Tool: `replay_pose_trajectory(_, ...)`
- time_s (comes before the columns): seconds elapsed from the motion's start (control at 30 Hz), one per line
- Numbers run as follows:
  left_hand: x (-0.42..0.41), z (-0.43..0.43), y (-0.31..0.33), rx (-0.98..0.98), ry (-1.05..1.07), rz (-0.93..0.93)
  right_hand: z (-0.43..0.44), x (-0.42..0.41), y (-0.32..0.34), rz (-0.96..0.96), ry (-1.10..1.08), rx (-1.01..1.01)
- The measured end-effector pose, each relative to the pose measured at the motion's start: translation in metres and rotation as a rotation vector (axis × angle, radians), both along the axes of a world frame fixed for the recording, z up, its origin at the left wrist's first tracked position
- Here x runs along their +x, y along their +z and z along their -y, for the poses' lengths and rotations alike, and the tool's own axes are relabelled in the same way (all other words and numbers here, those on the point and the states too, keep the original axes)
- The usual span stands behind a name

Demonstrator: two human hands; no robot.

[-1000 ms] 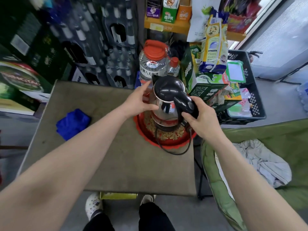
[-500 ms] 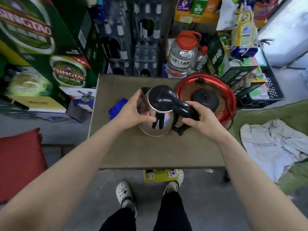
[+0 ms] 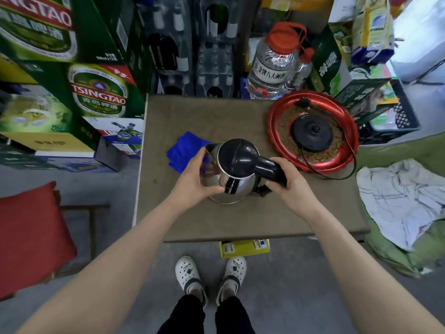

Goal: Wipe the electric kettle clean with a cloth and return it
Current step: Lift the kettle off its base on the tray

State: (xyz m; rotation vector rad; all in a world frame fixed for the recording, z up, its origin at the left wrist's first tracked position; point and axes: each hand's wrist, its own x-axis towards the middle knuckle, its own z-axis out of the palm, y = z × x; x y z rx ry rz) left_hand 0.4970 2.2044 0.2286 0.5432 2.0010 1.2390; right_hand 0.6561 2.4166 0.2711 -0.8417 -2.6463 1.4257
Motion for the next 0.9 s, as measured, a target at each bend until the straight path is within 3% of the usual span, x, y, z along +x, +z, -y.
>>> replay_pose_trajectory(0.1,-0.026,0.017,-0.021,-0.077,-0.055,-0.095,0.000,0.002,-0.002,0.011,-0.002,0.044)
replay_pose_trajectory(0.2,-0.057,0.017,-0.046,-0.324,0.073,-0.282,0.002,0.004,-0.008,0.027,-0.042,0.092)
replay_pose_trajectory(0.3,-0.079,-0.001,-0.068,-0.484,0.220,-0.206,0.007,0.004,-0.012,0.014,-0.053,0.132)
replay_pose_trajectory(0.47,-0.086,-0.023,-0.070,-0.631,0.149,-0.225,0.012,0.007,-0.007,0.026,-0.072,0.094)
replay_pose_trajectory(0.63,-0.082,0.003,-0.031,-0.358,0.314,0.025,0.015,0.006,0.019,0.032,-0.141,0.178)
replay_pose_trajectory(0.77,-0.064,0.040,0.034,-0.097,0.385,0.110,0.030,0.003,0.053,-0.146,-0.309,0.281)
replay_pose_trajectory(0.83,-0.045,0.057,0.069,0.052,0.359,0.247,0.048,-0.002,0.070,-0.267,-0.303,0.247)
replay_pose_trajectory(0.9,-0.023,0.068,0.098,0.135,0.234,0.326,0.071,-0.007,0.086,-0.252,-0.224,0.116)
